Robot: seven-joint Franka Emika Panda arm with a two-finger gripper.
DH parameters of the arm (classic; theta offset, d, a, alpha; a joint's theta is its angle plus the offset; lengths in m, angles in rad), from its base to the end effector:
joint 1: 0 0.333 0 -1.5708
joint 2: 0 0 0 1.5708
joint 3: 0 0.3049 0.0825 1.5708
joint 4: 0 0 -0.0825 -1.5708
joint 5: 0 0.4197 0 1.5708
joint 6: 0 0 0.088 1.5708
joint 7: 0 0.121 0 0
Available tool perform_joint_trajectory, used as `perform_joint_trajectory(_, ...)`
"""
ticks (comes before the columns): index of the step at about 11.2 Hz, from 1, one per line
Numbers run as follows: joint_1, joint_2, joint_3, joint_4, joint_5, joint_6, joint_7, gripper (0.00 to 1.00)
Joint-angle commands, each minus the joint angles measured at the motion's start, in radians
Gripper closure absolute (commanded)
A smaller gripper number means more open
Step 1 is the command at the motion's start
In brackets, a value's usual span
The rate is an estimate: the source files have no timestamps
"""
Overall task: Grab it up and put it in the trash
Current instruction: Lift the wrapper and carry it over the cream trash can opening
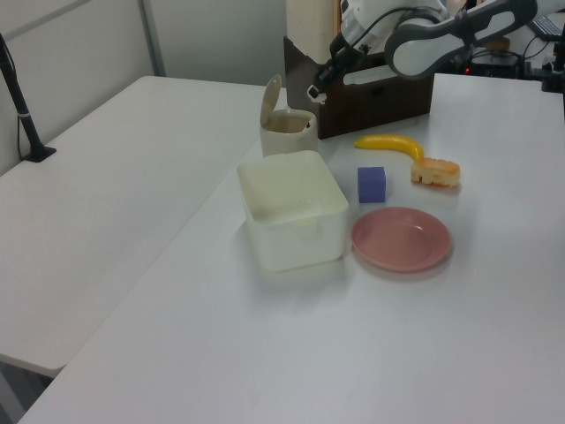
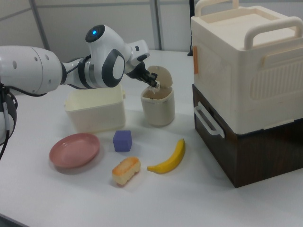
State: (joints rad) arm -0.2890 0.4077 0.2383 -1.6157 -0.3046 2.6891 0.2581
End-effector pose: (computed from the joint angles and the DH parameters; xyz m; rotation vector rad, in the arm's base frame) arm 0.7506 -0.0542 0.4370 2.8901 -0.1931 1.0373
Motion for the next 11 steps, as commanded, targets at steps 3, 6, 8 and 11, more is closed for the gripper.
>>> perform_joint_trajectory(3, 0.017, 0.026, -0.007, 0.022, -0.022, 0.116, 0.013, 1.0)
perform_joint_trajectory(6, 0.016, 0.074, -0.008, 0.019, -0.068, 0.167, 0.013, 1.0)
perform_joint_trajectory(8, 0.016, 0.097, -0.008, 0.02, -0.076, 0.17, 0.013, 1.0)
perform_joint_trajectory(11, 0.016, 0.128, -0.007, 0.017, -0.084, 0.227, 0.012, 1.0)
